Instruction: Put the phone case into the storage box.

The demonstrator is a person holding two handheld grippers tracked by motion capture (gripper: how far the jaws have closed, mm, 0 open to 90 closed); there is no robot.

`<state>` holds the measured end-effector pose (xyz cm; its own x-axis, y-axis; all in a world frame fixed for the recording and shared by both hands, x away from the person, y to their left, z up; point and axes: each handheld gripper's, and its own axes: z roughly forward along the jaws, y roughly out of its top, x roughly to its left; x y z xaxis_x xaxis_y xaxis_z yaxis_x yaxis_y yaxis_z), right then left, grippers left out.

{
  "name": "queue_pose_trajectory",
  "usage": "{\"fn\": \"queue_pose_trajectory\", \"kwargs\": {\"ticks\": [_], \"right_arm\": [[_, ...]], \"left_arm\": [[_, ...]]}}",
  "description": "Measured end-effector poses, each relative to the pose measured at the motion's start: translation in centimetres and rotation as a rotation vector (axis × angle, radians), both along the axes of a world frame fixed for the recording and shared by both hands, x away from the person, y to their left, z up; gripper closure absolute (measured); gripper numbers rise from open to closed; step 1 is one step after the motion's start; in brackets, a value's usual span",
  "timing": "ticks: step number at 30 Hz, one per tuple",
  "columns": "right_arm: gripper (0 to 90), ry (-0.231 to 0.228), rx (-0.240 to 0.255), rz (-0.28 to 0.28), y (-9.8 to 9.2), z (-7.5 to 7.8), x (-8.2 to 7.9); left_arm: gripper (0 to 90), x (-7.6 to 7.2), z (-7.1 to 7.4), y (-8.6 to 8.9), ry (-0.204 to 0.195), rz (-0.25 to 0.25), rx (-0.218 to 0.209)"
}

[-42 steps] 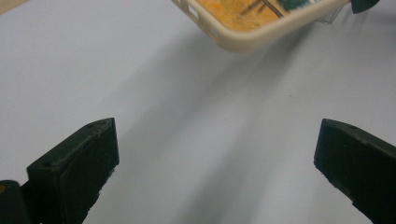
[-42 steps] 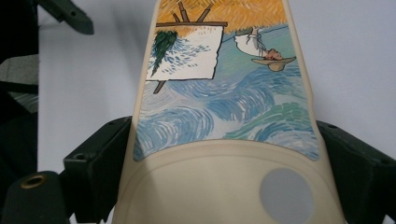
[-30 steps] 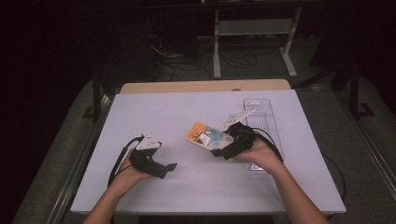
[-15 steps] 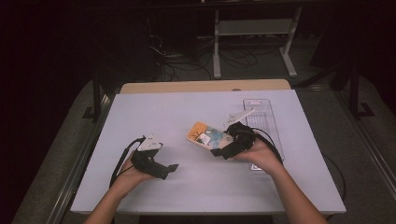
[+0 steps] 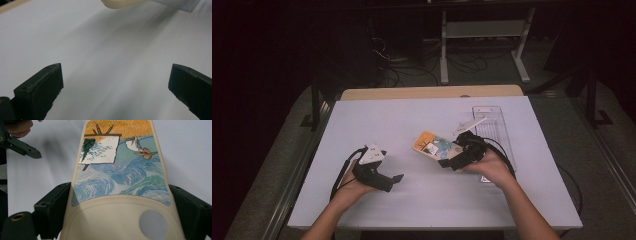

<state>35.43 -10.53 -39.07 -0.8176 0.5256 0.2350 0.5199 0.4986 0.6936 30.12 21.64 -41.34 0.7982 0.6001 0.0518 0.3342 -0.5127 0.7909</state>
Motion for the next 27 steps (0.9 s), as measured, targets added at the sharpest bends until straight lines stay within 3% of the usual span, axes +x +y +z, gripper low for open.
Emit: {"fn": "queue_pose_trajectory", "kwargs": {"ticks": [8,10,15,16,19,26,27], "right_arm": [[10.6,-0.008,0.000,0.000,-0.1,-0.2,0.1],[10.6,-0.002,-0.003,-0.004,0.0,-0.1,0.1],[10.7,0.006,0.000,-0.010,-0.1,-0.2,0.1],[10.7,0.004,0.001,-0.008,-0.2,-0.2,0.2],[10.7,0.009,-0.001,-0.006,-0.1,-0.2,0.2],[10.7,0.013,-0.006,-0.013,-0.1,-0.2,0.2],[10.7,0.013,-0.006,-0.013,-0.1,-0.2,0.2]], "left_arm": [[0.0,0.1,0.2,0.0,-0.078,-0.029,0.034],[0.0,0.0,0.1,-0.3,-0.099,-0.021,0.022],[0.0,0.1,0.2,-0.4,-0.159,-0.044,0.071],[0.0,0.0,0.1,-0.5,-0.165,-0.036,0.056],[0.0,0.0,0.2,-0.4,-0.191,-0.051,0.089],[0.0,-0.4,0.0,-1.0,-0.243,-0.056,0.098],[0.0,-0.5,0.0,-1.0,-0.260,-0.064,0.129]]}}
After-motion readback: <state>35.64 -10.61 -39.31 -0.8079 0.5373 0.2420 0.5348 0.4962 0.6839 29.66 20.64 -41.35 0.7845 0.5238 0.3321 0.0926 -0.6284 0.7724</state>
